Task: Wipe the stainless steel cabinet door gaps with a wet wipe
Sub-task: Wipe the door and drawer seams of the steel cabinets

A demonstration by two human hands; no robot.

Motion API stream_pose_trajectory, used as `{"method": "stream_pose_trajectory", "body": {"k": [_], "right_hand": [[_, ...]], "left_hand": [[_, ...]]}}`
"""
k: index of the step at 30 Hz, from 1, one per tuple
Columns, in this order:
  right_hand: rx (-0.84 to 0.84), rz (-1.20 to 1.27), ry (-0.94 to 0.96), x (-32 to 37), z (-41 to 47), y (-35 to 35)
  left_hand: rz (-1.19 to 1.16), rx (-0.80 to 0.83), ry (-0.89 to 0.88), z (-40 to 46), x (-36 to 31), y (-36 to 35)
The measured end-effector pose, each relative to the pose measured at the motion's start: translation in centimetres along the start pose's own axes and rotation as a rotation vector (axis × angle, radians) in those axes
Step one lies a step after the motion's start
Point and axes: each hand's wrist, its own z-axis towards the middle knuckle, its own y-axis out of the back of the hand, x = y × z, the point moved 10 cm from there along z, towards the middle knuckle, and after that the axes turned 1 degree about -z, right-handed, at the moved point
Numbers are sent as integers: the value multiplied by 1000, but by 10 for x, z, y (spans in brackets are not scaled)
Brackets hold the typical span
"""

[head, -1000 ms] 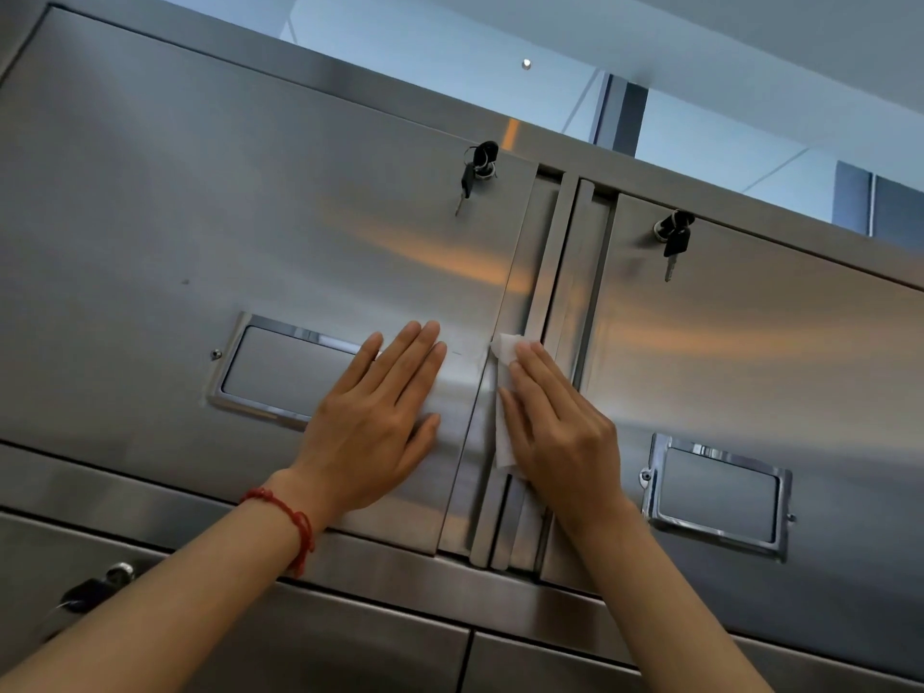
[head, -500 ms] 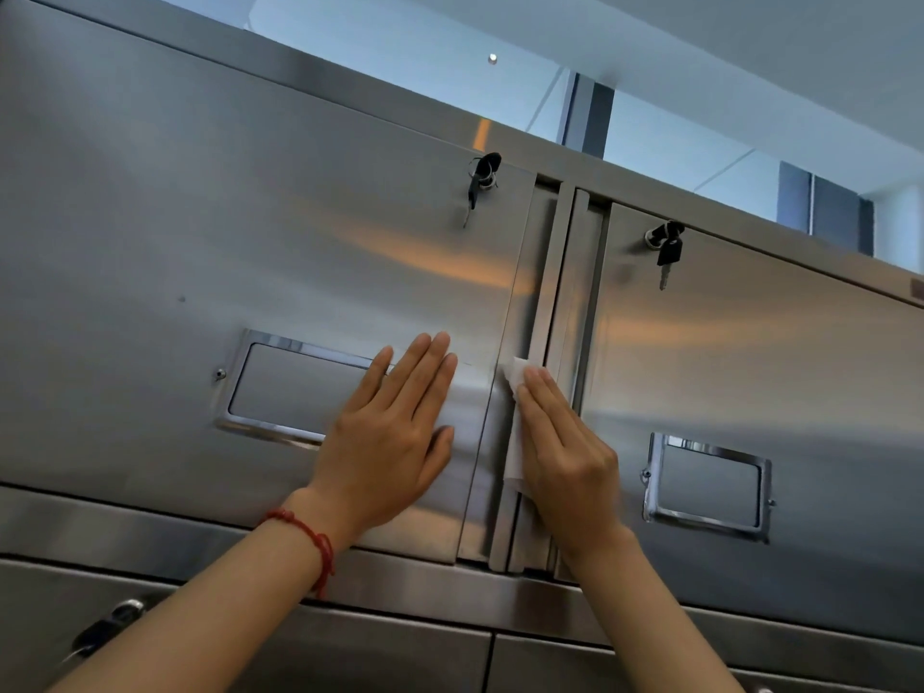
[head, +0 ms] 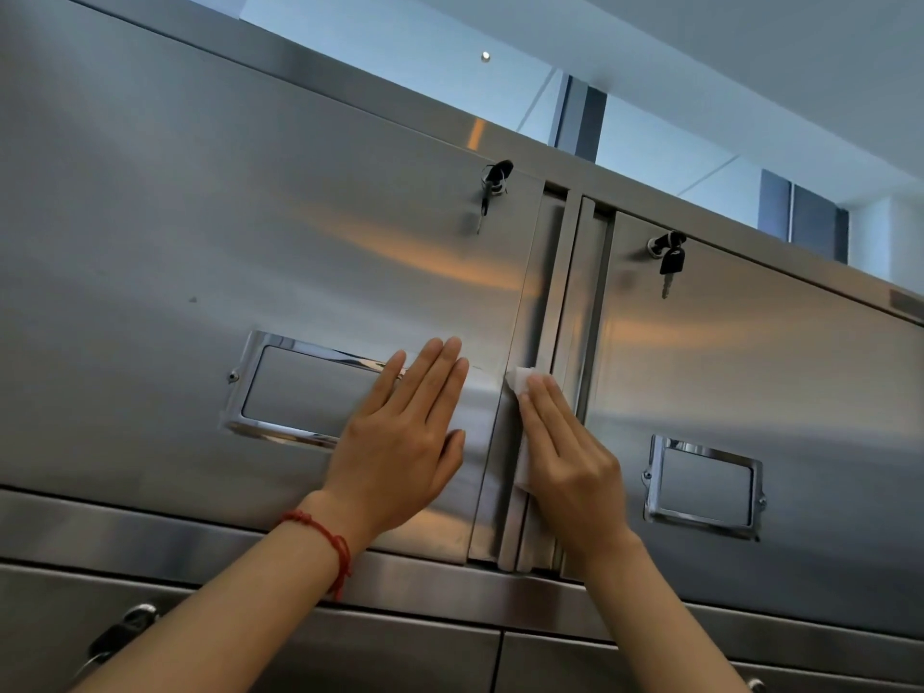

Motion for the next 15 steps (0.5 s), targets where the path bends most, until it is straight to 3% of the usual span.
{"method": "stream_pose_trajectory", "body": {"k": [15], "right_hand": [[-1,-44,392,-5,2,3]], "left_hand": [[-12,-24,-2,-1,-1,2]]}}
